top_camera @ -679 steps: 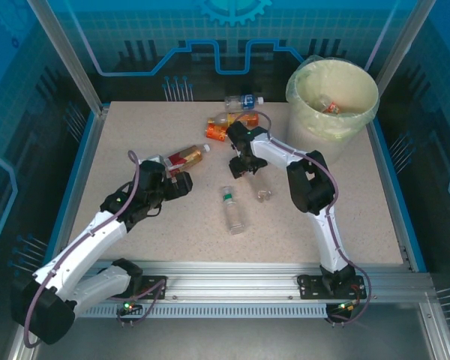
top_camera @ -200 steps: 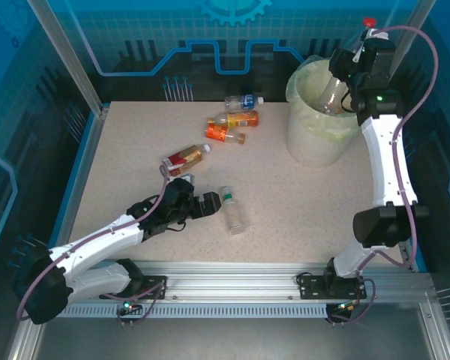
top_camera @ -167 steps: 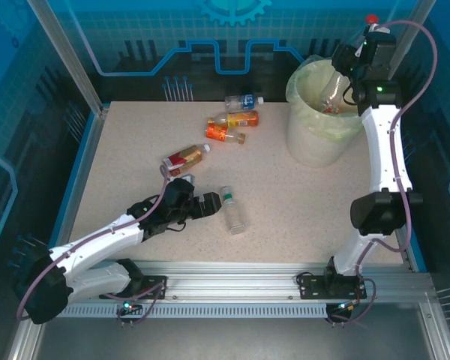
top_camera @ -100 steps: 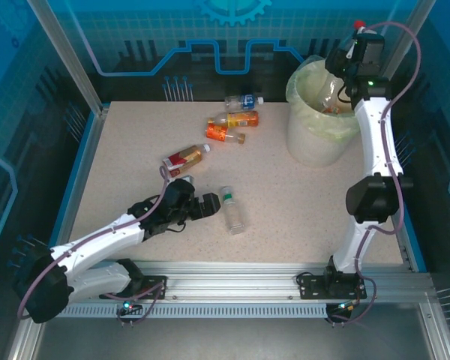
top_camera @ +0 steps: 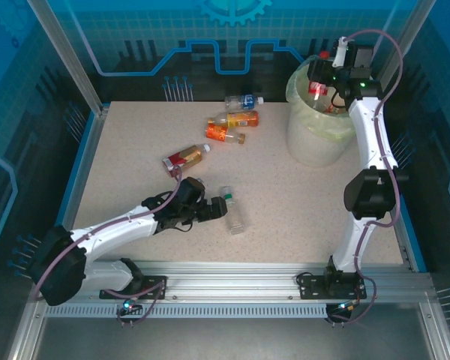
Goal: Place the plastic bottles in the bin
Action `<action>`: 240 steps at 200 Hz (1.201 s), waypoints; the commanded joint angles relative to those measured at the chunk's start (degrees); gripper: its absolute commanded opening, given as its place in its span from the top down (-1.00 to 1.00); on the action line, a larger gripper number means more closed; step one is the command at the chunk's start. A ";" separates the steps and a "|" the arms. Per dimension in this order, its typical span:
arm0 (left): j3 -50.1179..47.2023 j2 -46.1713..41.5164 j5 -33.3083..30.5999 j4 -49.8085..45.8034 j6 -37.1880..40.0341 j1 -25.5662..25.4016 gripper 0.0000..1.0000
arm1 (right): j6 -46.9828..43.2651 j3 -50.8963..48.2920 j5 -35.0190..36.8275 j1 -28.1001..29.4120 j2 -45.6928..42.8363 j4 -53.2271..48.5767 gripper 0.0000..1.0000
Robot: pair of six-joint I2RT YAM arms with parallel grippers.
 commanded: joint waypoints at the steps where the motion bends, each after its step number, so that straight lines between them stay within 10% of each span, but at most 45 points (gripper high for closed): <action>1: 2.32 0.98 1.51 0.75 2.06 -1.13 -0.98 | -2.18 -2.22 -0.33 0.82 -3.00 -0.38 -0.62; 77: 5.25 4.26 -1.98 -2.68 3.73 -4.31 -0.98 | -0.91 -10.07 -1.94 0.99 -12.16 2.19 -1.00; 240: 28.83 28.48 -20.13 -28.41 0.39 -17.06 -0.98 | 2.02 -41.96 -3.85 8.14 -43.59 2.77 -1.00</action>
